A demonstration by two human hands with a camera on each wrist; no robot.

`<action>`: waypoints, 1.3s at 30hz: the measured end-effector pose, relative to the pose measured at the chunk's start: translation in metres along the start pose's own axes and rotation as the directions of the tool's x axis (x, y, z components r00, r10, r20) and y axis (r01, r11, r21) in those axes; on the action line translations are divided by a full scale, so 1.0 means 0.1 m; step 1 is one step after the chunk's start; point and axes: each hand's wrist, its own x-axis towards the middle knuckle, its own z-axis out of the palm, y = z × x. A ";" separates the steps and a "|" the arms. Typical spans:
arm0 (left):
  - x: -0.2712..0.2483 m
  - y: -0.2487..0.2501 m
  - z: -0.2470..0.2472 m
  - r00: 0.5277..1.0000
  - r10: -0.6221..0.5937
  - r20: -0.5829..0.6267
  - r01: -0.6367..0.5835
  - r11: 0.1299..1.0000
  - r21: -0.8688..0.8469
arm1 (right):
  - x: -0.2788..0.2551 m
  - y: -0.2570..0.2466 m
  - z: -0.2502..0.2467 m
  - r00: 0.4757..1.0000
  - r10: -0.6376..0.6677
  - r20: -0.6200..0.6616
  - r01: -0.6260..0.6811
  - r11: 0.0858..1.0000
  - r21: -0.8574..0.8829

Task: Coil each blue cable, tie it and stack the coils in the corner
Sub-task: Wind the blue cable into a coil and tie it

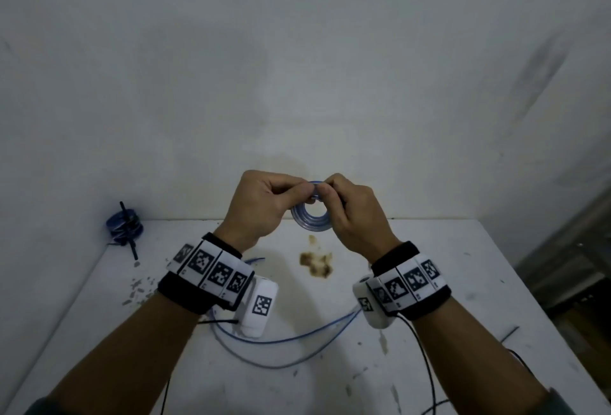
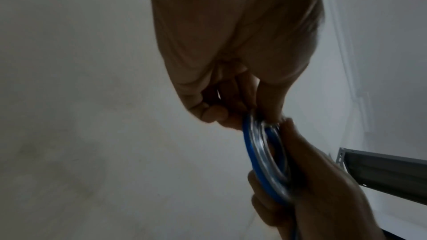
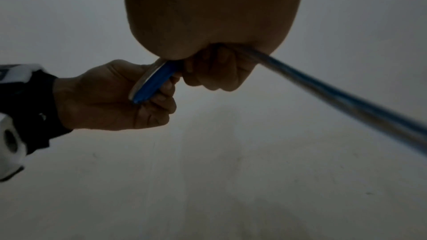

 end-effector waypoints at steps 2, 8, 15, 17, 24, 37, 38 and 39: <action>-0.01 -0.03 0.12 0.991 -0.002 -0.136 -0.015 0.993 -0.120 | -0.07 -0.05 0.08 0.982 0.096 -0.164 -0.078 0.991 0.109; -0.09 -0.12 0.29 0.975 -0.118 -0.190 0.056 0.950 -0.306 | -0.17 -0.15 0.32 0.893 0.299 -0.337 -0.214 0.940 0.266; 0.03 -0.02 -0.11 0.970 -0.150 0.193 0.138 0.988 0.073 | 0.06 0.03 -0.12 0.981 0.008 0.192 0.016 0.992 -0.123; 0.08 -0.01 -0.10 0.981 -0.123 0.152 0.115 0.991 0.062 | 0.12 0.03 -0.16 0.978 0.020 0.209 -0.006 0.998 -0.066; -0.01 -0.14 0.17 0.980 -0.105 -0.169 0.079 0.985 -0.155 | -0.09 0.01 0.05 0.984 0.135 -0.120 -0.118 0.984 0.135; -0.13 -0.19 0.15 0.959 -0.283 0.005 0.276 0.933 -0.230 | -0.12 0.01 0.21 0.954 0.186 -0.233 -0.176 0.982 0.064; -0.12 -0.18 0.10 0.964 -0.265 0.003 0.260 0.944 -0.200 | -0.11 0.03 0.19 0.964 0.176 -0.199 -0.171 0.984 0.044; -0.11 -0.17 0.05 0.968 -0.252 0.006 0.249 0.952 -0.175 | -0.10 0.04 0.16 0.972 0.173 -0.159 -0.168 0.985 0.043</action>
